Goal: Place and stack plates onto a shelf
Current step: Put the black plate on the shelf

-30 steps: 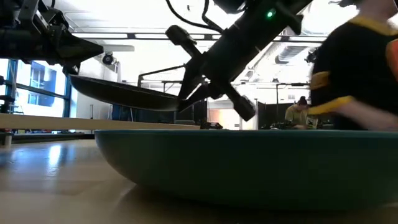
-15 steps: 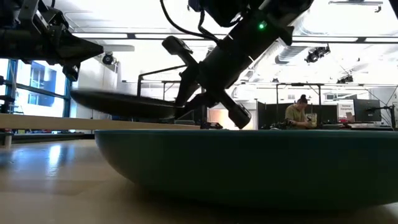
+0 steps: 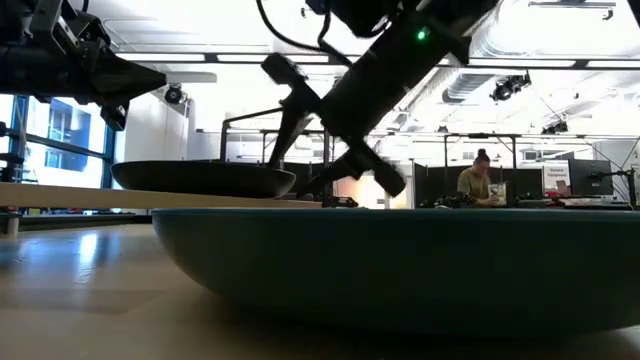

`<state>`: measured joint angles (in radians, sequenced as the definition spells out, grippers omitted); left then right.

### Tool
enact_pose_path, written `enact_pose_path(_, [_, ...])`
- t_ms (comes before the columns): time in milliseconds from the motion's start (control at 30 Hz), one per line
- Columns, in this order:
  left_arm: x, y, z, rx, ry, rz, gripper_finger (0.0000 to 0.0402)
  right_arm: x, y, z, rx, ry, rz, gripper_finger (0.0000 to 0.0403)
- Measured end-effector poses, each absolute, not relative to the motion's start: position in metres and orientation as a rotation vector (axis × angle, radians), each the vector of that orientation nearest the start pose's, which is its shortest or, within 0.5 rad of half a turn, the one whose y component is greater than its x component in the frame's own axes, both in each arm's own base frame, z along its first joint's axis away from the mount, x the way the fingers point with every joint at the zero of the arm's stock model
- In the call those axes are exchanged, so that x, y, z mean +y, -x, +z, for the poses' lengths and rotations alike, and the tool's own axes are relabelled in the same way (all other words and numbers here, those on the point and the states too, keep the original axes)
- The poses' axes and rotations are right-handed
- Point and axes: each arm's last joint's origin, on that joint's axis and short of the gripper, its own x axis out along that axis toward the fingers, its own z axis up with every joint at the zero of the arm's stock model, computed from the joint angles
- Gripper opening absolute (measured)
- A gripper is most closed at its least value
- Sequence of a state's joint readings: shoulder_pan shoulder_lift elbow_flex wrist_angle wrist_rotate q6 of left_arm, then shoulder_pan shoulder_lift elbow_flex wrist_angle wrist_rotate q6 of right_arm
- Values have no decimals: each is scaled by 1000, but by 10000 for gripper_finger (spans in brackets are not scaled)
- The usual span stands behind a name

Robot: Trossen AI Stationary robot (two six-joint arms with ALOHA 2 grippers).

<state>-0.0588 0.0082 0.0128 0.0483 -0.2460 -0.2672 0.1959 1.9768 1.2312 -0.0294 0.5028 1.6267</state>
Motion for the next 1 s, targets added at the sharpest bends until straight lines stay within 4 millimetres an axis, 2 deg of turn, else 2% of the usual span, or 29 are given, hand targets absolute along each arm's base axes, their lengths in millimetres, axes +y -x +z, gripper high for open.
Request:
enact_pose_path(233, [1, -97, 172, -77, 274, 180, 0, 62, -382, 191, 439, -1058, -817, 201])
enact_pose_path(333, [1, -97, 172, -77, 275, 179, 0, 71, -376, 205, 509, -940, -701, 195])
enact_pose_path(433, [1, -97, 172, -77, 275, 179, 0, 89, -378, 211, 559, -927, -522, 169])
enact_pose_path(500, [1, -97, 172, -77, 274, 179, 0, 102, -384, 209, 551, -951, -422, 132])
enact_pose_path(633, [1, -97, 172, -77, 274, 179, 0, 119, -398, 196, 474, -993, -321, 24])
enact_pose_path(667, [1, -97, 172, -77, 275, 179, 0, 121, -403, 192, 454, -997, -302, 13])
enact_pose_path(800, [1, -97, 172, -77, 275, 179, 0, 119, -424, 184, 497, -986, -297, 11])
enact_pose_path(1000, [1, -97, 172, -77, 274, 179, 0, 122, -454, 185, 549, -978, -322, 3])
